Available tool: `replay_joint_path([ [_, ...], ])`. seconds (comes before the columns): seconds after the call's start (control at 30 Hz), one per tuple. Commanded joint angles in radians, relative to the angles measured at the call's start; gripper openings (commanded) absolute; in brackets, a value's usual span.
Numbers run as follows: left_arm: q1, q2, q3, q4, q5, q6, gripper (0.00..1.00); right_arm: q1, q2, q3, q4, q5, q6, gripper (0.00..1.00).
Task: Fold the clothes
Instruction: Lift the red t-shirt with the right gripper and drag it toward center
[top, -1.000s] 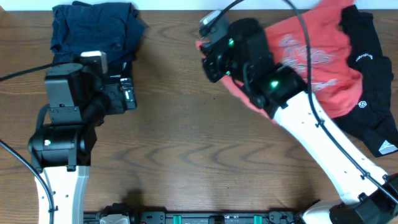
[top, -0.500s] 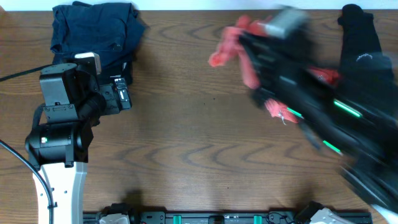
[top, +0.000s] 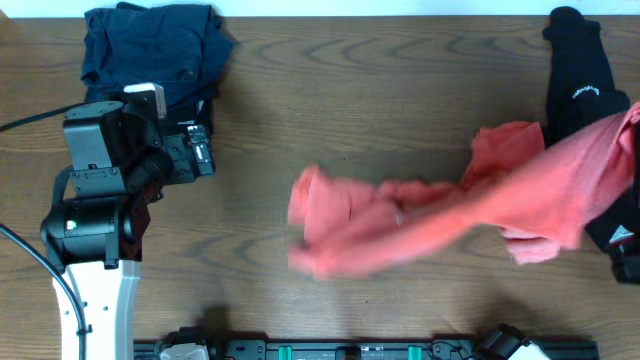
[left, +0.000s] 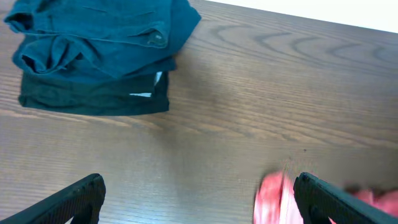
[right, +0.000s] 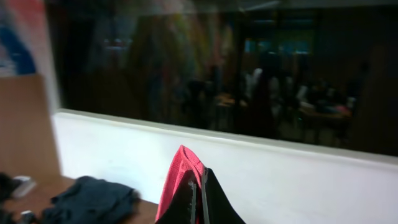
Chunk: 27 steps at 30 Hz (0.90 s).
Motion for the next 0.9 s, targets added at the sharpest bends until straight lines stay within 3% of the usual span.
replay_joint_path([
  [0.0, -0.004, 0.006, 0.018, -0.006, 0.032, 0.014, 0.98, 0.017, 0.06, -0.014, 0.009, 0.115, -0.013, 0.01],
  [0.23, -0.004, 0.006, 0.018, -0.022, 0.032, 0.032, 0.98, -0.027, 0.227, -0.015, 0.009, 0.178, -0.011, 0.01],
  [0.43, -0.004, 0.006, 0.018, -0.029, -0.01, 0.032, 0.98, -0.229, 0.411, -0.015, 0.041, 0.097, 0.064, 0.01],
  [0.67, -0.004, 0.029, 0.016, -0.028, -0.032, 0.032, 0.98, -0.583, 0.753, -0.015, 0.319, -0.289, 0.103, 0.01],
  [0.87, -0.004, 0.103, 0.016, -0.029, -0.031, 0.032, 0.98, -0.721, 1.034, -0.014, 0.536, -0.355, 0.126, 0.01],
])
